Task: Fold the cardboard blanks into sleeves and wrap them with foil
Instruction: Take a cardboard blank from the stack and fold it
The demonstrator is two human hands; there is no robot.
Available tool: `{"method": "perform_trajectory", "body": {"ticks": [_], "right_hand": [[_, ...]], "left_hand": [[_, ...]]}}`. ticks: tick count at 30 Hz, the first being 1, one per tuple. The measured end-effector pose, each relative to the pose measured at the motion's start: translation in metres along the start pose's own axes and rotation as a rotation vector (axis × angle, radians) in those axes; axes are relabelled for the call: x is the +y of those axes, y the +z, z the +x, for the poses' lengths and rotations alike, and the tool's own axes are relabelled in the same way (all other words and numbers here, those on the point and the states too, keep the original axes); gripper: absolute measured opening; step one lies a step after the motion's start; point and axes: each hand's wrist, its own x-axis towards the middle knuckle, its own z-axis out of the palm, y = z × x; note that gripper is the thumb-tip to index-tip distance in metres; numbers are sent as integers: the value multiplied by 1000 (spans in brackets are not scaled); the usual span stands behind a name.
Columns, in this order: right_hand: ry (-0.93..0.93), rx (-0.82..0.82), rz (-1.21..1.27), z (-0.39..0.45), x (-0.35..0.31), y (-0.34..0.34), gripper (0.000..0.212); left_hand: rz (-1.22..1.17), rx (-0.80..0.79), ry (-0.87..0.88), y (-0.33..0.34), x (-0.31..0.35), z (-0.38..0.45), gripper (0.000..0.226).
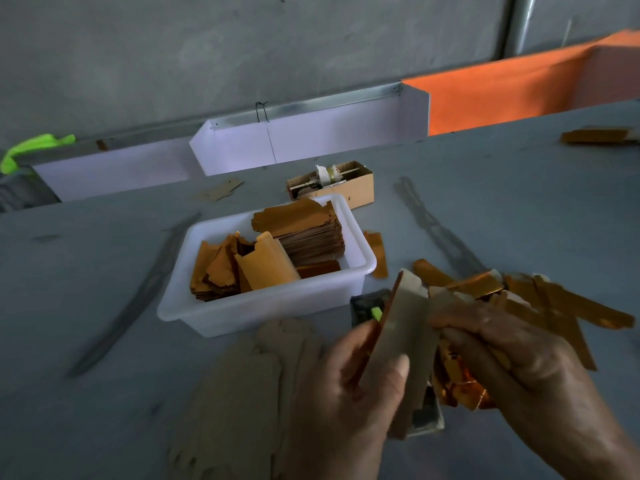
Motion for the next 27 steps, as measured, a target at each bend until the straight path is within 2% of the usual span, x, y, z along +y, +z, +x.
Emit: {"method": "perform_trajectory", "body": {"ticks": [4, 8, 10, 14, 16, 18, 21, 24, 27], "right_hand": [[109, -3, 123, -5, -8, 9, 16], [456, 37, 305, -10, -15, 27, 58], [626, 42, 382, -12, -14, 35, 70], [862, -50, 686, -11, -13, 40, 51], [897, -92, 717, -11, -12, 39, 48], [923, -86, 729, -11, -12, 39, 50], [924, -73, 745, -10, -15, 38, 44], [894, -106, 771, -12, -17, 36, 35], [888, -141, 772, -13, -17, 34, 38]], "left_hand": [[83, 140, 131, 7, -10, -4, 28], [184, 194, 228, 11, -15, -9, 22], [194, 193, 246, 12, -15, -13, 27], [194, 176, 185, 11, -9, -18, 22], [173, 160, 134, 9, -5, -20, 27], [175, 123, 90, 8, 4, -21, 19], [201, 108, 82, 6, 8, -22, 24], [15, 106, -7, 0, 6, -17, 28], [-56, 41, -65, -5, 4, -13, 27]]}}
